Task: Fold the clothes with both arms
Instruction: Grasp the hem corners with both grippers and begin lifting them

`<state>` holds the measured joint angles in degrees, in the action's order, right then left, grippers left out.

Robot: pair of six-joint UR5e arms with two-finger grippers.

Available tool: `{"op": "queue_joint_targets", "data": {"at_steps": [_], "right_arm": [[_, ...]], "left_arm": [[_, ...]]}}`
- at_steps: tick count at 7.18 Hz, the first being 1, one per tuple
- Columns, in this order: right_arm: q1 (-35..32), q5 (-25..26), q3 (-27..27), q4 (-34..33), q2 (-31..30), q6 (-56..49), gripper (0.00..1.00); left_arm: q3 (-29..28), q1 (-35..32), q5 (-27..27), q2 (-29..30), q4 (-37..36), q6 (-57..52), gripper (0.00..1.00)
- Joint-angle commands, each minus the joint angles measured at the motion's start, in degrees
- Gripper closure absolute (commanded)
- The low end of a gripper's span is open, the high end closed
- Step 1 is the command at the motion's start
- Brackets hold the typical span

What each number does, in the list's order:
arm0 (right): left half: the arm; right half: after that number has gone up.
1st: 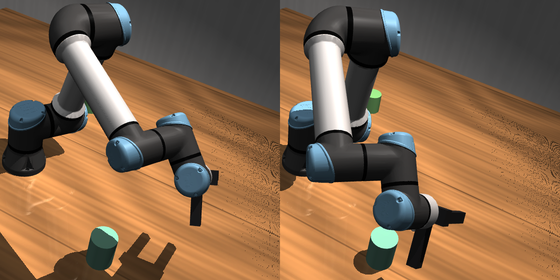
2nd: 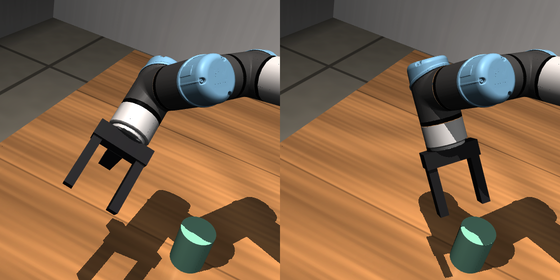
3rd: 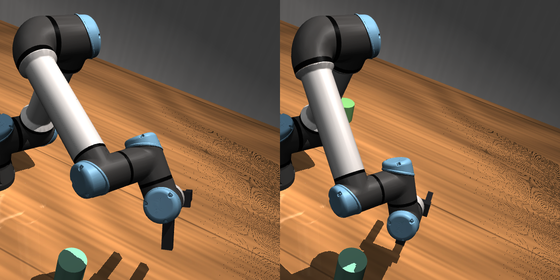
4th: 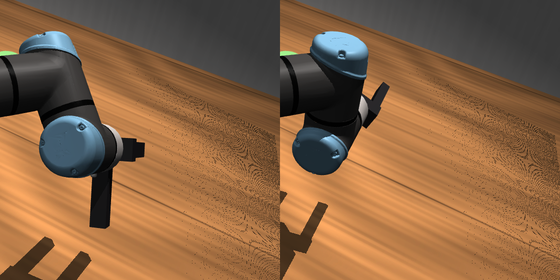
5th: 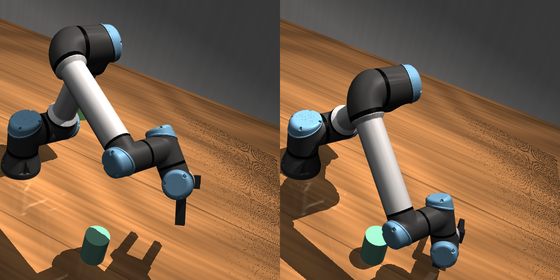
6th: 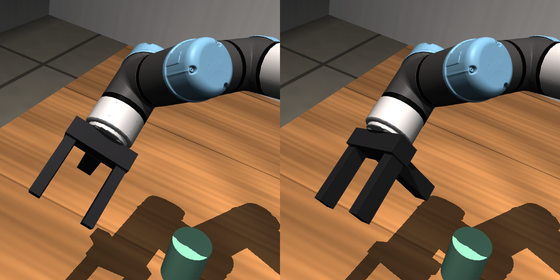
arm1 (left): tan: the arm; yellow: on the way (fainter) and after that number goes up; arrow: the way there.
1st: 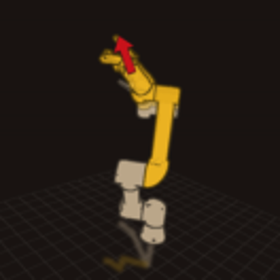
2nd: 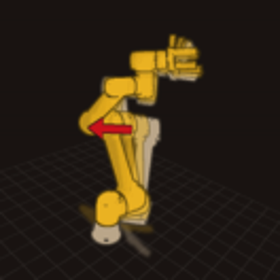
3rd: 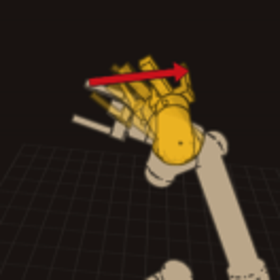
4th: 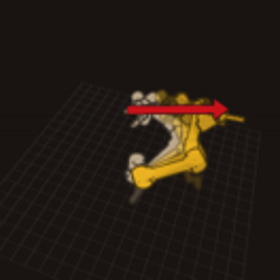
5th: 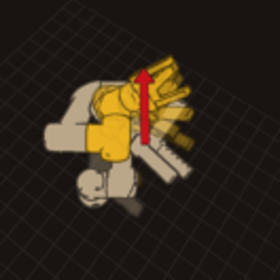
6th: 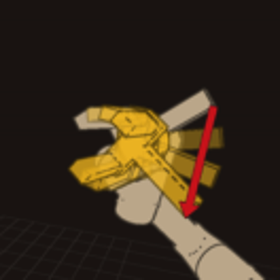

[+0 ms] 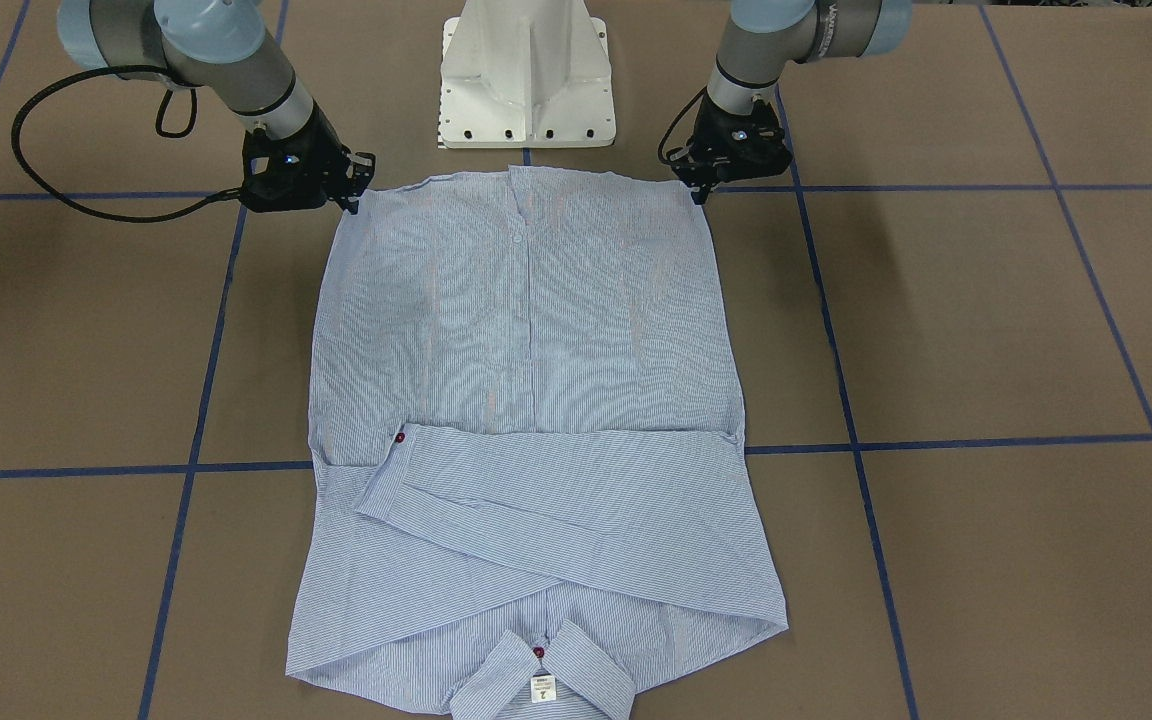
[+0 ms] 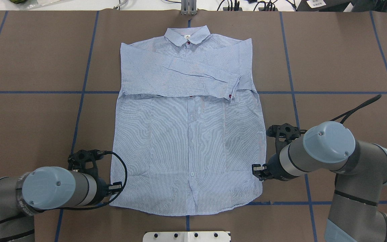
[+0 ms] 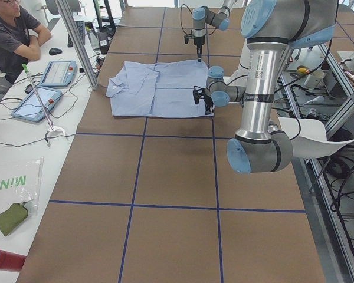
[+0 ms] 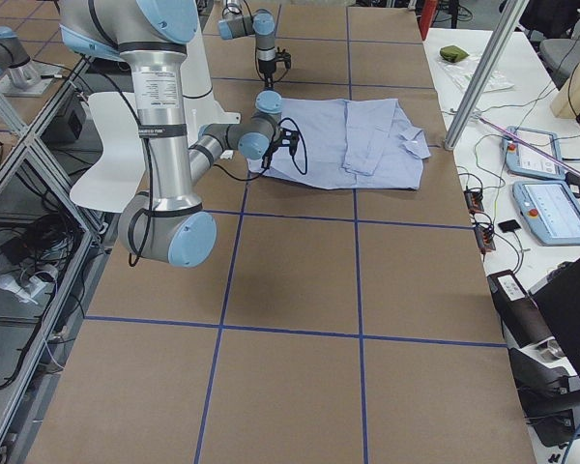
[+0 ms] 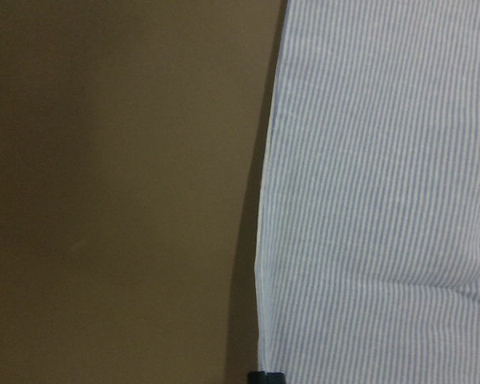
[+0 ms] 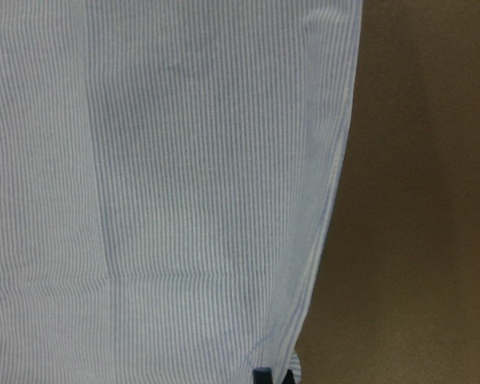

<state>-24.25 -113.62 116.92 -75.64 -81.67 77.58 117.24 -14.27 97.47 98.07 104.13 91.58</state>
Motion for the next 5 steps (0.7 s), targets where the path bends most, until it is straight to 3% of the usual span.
{"op": "queue_joint_targets", "data": {"at_steps": [1,4,5], "right_arm": [[-0.6,-1.8,2.2,-0.4,-0.2,-0.1,1.0],[-2.8,-9.3,6.3,-0.3,-1.4,0.0,1.0],[-2.9,-13.5,8.1,-0.2,-2.0,0.0,1.0]], "left_arm": [[3.5,-0.1,0.2,-0.5,-3.5,-0.2,1.0],[14.2,0.0,1.0,0.5,-14.5,-0.8,1.0],[17.2,0.1,4.5,0.5,-17.3,-0.9,1.0]]}}
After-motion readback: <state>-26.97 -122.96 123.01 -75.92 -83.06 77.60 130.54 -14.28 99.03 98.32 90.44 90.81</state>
